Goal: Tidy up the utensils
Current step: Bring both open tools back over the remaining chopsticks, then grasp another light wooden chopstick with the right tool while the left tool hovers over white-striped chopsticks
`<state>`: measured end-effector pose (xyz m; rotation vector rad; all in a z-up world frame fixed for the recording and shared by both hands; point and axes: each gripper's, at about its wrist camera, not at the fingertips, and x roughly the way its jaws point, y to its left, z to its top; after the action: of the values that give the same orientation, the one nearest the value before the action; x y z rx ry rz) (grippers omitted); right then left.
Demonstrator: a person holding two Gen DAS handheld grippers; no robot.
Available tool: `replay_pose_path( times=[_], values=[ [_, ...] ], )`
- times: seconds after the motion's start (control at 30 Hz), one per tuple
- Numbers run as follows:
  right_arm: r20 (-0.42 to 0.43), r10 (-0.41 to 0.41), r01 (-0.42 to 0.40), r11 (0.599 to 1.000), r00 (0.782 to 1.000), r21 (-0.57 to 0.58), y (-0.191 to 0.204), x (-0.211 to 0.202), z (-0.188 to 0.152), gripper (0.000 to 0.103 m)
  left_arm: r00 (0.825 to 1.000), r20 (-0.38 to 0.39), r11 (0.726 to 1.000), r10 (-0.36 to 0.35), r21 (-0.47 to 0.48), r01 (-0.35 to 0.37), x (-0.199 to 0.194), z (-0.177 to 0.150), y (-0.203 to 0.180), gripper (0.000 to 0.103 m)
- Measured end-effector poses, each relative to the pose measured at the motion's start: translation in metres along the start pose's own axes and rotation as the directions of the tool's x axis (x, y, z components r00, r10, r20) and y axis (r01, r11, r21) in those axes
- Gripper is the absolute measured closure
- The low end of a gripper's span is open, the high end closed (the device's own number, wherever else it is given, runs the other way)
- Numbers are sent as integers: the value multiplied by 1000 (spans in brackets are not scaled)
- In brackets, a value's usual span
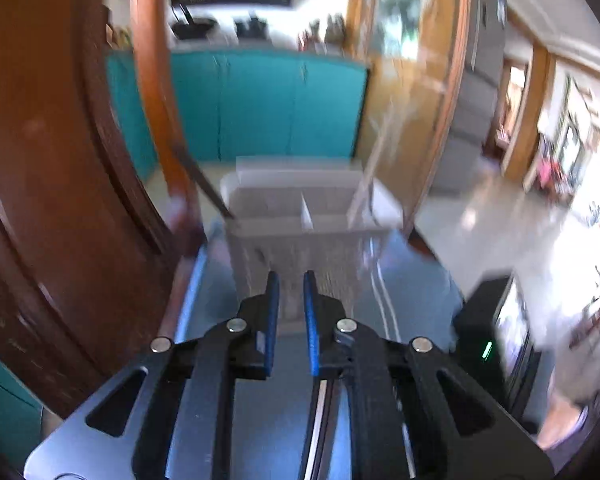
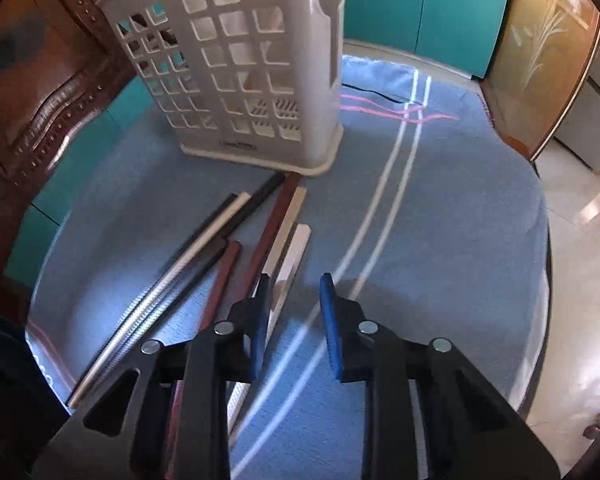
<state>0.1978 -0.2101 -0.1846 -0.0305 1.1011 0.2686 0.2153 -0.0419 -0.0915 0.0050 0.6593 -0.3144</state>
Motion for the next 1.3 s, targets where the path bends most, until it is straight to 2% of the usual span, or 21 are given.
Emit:
replay_pose_path(
  times=[0.1, 0.2, 0.3, 0.37, 0.43, 0.53, 0.83, 1.07, 1.17, 1.3],
  values=[
    [-22, -6, 6, 1000, 1000, -8, 0, 3, 2, 80, 992, -126, 999, -13, 30, 17, 22, -16, -4, 89],
    [-24, -13, 12, 999, 1000, -32, 5, 3, 1, 80, 972, -233, 998, -24, 45, 35, 40, -36, -7, 83],
    [-22, -21, 19, 999, 1000, -49, 11, 4, -4, 80, 944, -327, 998, -35, 38, 50, 56, -53, -9, 79],
    [-31, -10, 9, 999, 999, -43, 7, 2, -4, 89, 931, -363, 997, -45, 35, 61, 62, -58, -8, 74],
    [-34, -16, 15, 1000, 999, -27, -3, -1, -1, 92, 925, -377, 997, -43, 43, 64, 65, -63, -10, 74],
    [-13, -87, 87, 996, 996, -22, -14, -1, 3, 96, 921, -388, 996, -42, 53, 67, 64, -68, -11, 70],
    [1, -60, 60, 998, 998, -15, -12, -3, 2, 96, 891, -454, 997, -12, 65, 46, 81, -80, -14, 66],
    [13, -68, 68, 997, 998, 27, -22, -8, 6, 94, 893, -449, 997, -2, 67, 36, 82, -82, -11, 60],
    [4, -82, 82, 996, 997, 24, -23, -4, 6, 86, 894, -448, 997, -3, 67, 37, 84, -83, -12, 59],
    [2, -91, 91, 996, 996, 13, -20, -1, 4, 83, 894, -447, 997, -3, 69, 37, 83, -83, -10, 58]
  ],
)
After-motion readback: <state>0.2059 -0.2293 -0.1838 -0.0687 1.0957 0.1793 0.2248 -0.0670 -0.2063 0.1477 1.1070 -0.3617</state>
